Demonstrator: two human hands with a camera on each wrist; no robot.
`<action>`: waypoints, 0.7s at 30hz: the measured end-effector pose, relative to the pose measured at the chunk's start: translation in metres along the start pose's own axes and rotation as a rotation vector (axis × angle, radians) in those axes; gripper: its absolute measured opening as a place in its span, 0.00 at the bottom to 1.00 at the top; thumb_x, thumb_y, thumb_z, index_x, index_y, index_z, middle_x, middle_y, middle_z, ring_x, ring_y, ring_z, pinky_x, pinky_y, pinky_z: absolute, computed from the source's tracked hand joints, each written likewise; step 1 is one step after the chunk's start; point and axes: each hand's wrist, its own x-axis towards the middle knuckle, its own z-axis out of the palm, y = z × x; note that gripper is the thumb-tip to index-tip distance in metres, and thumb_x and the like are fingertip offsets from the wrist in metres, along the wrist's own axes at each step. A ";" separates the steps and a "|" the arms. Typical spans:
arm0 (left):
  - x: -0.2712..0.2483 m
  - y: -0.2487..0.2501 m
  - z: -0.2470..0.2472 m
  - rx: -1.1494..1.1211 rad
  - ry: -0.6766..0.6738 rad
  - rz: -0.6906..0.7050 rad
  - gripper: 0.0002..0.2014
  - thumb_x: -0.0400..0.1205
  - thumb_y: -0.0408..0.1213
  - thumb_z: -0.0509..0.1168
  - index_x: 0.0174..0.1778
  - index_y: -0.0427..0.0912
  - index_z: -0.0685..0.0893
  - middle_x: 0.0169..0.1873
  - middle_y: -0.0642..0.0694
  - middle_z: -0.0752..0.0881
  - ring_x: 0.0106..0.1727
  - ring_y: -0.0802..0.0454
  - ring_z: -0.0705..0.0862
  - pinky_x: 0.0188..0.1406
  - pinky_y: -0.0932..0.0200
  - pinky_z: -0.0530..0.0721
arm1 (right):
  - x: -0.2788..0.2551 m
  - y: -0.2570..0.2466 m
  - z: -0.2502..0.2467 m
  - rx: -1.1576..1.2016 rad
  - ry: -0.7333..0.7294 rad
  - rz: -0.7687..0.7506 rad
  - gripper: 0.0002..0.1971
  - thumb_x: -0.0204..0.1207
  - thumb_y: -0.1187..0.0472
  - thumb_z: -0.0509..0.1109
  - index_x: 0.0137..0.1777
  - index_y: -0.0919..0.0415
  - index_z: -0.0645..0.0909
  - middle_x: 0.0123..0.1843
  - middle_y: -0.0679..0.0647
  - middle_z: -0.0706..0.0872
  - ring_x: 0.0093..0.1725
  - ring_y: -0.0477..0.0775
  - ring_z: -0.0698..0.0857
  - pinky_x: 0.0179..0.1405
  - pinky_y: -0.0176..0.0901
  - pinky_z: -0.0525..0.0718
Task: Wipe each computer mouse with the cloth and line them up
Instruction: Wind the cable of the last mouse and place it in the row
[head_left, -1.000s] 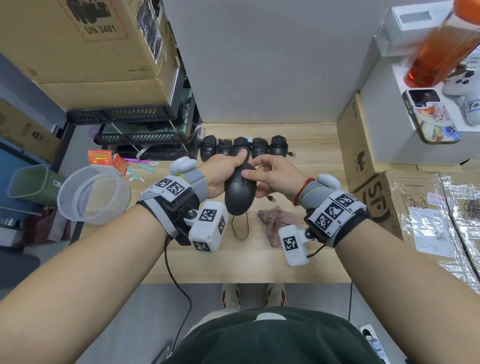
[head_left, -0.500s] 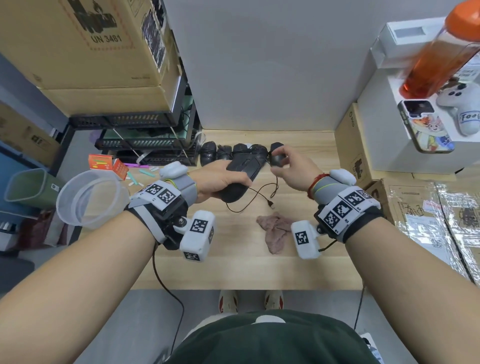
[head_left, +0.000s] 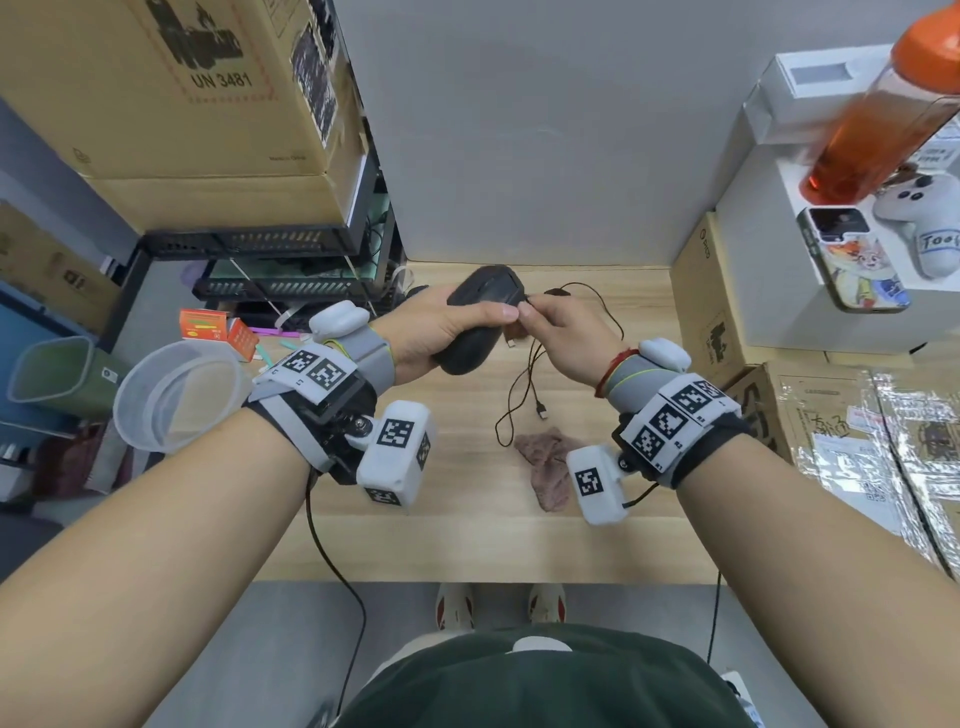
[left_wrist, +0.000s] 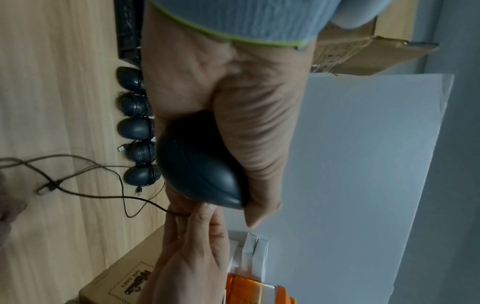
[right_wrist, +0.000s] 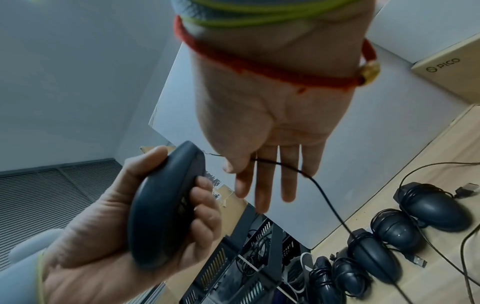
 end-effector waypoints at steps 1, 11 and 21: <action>0.000 0.001 -0.001 -0.021 0.006 0.017 0.22 0.75 0.47 0.76 0.60 0.38 0.86 0.47 0.44 0.88 0.45 0.53 0.85 0.42 0.62 0.80 | -0.002 -0.002 0.001 0.051 0.001 -0.002 0.19 0.85 0.45 0.55 0.39 0.50 0.82 0.36 0.51 0.91 0.44 0.52 0.89 0.59 0.59 0.83; 0.001 0.009 0.003 -0.405 0.106 0.070 0.14 0.83 0.43 0.70 0.56 0.34 0.86 0.57 0.36 0.88 0.58 0.42 0.87 0.57 0.46 0.85 | -0.009 -0.018 0.014 0.204 0.005 0.113 0.27 0.87 0.41 0.54 0.32 0.51 0.83 0.26 0.46 0.73 0.23 0.44 0.71 0.32 0.43 0.73; -0.001 0.014 -0.005 -0.379 0.172 0.055 0.18 0.86 0.46 0.68 0.59 0.31 0.82 0.43 0.37 0.86 0.46 0.41 0.86 0.44 0.51 0.88 | -0.015 -0.020 0.007 0.064 0.060 0.116 0.23 0.81 0.43 0.69 0.29 0.56 0.82 0.14 0.43 0.66 0.17 0.43 0.66 0.24 0.36 0.64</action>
